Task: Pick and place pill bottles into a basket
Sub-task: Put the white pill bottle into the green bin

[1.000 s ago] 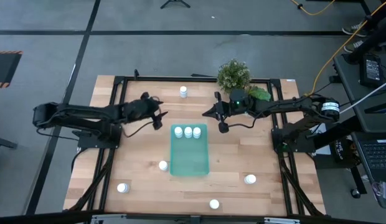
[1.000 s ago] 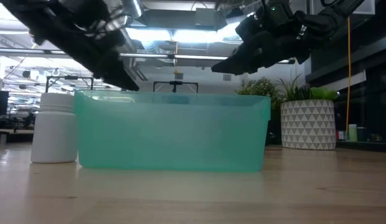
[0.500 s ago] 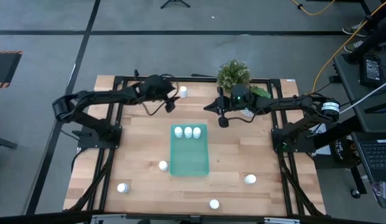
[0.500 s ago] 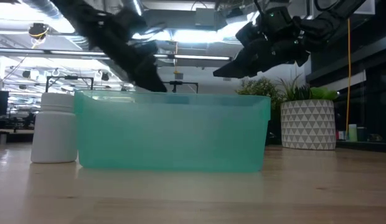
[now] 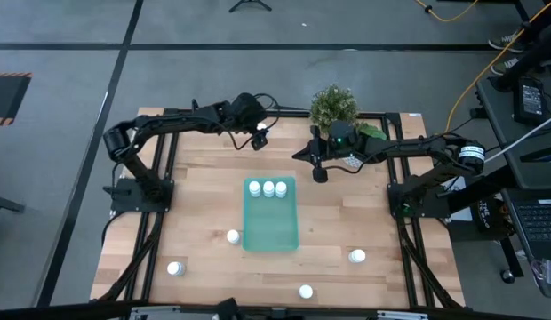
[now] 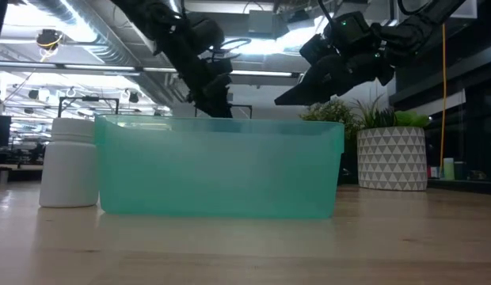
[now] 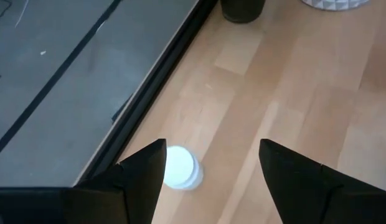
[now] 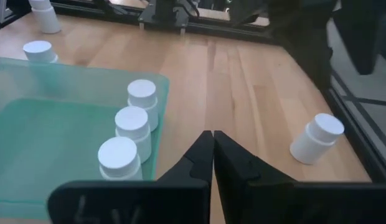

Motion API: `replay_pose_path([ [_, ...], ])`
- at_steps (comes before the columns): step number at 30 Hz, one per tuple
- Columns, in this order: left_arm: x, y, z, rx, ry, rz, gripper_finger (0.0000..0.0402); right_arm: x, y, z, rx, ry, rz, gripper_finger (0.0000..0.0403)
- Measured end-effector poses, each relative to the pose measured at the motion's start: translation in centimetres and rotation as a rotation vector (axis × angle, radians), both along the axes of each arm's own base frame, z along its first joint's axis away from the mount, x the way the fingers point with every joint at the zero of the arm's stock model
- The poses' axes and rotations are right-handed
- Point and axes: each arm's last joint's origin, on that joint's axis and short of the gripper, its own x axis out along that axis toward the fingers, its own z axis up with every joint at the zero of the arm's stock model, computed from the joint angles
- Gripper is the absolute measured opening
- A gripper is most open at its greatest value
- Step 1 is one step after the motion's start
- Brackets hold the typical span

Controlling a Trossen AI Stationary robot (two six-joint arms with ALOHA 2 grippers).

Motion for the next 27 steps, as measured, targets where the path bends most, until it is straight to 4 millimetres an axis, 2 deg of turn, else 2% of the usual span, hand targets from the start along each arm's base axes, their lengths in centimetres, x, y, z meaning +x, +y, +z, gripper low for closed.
replay_pose_path([
  [14, -0.1, 0.2, -0.4, -0.031, 0.0, 0.036, 0.0251, -0.4, 0.2, -0.9, 0.081, 0.102, -0.017, 0.0018],
  [24, -1.0, 1.6, -0.4, -0.038, -0.012, 0.155, 0.0251, -0.4, 0.2, -0.9, 0.09, 0.099, -0.022, 0.0018],
  [27, -1.0, 2.2, -0.9, -0.048, -0.002, 0.169, 0.0251, -0.3, 0.1, -0.8, 0.081, 0.083, -0.021, 0.0018],
])
